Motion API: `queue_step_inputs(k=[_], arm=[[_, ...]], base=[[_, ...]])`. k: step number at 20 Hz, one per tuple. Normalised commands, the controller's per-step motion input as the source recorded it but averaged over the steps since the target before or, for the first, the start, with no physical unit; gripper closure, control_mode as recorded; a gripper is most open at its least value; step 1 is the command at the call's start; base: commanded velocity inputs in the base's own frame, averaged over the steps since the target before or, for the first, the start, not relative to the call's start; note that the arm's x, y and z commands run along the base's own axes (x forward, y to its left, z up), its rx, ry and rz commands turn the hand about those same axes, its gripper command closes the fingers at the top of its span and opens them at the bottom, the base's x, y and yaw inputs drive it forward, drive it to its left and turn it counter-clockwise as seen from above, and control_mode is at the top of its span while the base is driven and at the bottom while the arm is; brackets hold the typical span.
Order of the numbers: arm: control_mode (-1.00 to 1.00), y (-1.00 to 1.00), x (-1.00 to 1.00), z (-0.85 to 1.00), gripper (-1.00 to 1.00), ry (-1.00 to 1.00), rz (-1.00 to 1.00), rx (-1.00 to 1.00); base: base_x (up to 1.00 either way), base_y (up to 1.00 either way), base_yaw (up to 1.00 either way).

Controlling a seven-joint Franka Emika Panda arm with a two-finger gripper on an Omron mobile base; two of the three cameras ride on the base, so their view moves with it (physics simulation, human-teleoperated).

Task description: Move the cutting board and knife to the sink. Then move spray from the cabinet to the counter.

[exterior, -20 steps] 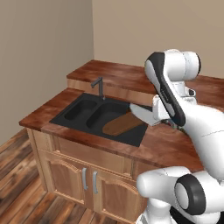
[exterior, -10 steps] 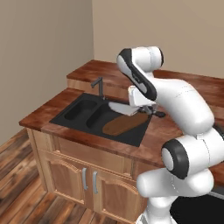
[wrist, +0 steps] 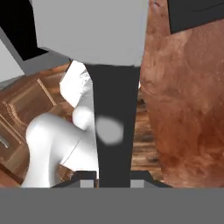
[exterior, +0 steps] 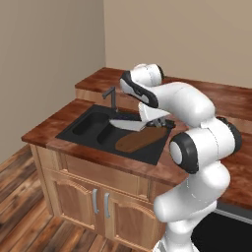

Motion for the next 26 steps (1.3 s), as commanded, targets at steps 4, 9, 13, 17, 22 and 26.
queue_step_inputs(k=[4, 9, 13, 17, 22, 26], arm=[[-1.0, -0.35, 0.63, -0.58, 1.0, -0.1, 0.25, 0.1], [-1.0, -0.28, 0.22, -0.52, 1.0, -0.22, 0.22, 0.16], [-1.0, -0.01, 0.38, -0.35, 1.0, -0.14, 0.05, 0.15], [-1.0, 0.0, 0.56, -0.16, 1.0, -0.1, 0.0, 0.17], [-1.0, 0.0, 0.66, 0.0, 1.0, -0.1, 0.0, 0.14], [-1.0, 0.02, 0.68, -0.06, 1.0, -0.04, 0.0, 0.02]], base=[[0.0, 0.0, 0.0], [0.0, 0.0, 0.0], [0.0, 0.0, 0.0], [0.0, 0.0, 0.0], [0.0, 0.0, 0.0], [0.0, 0.0, 0.0]])
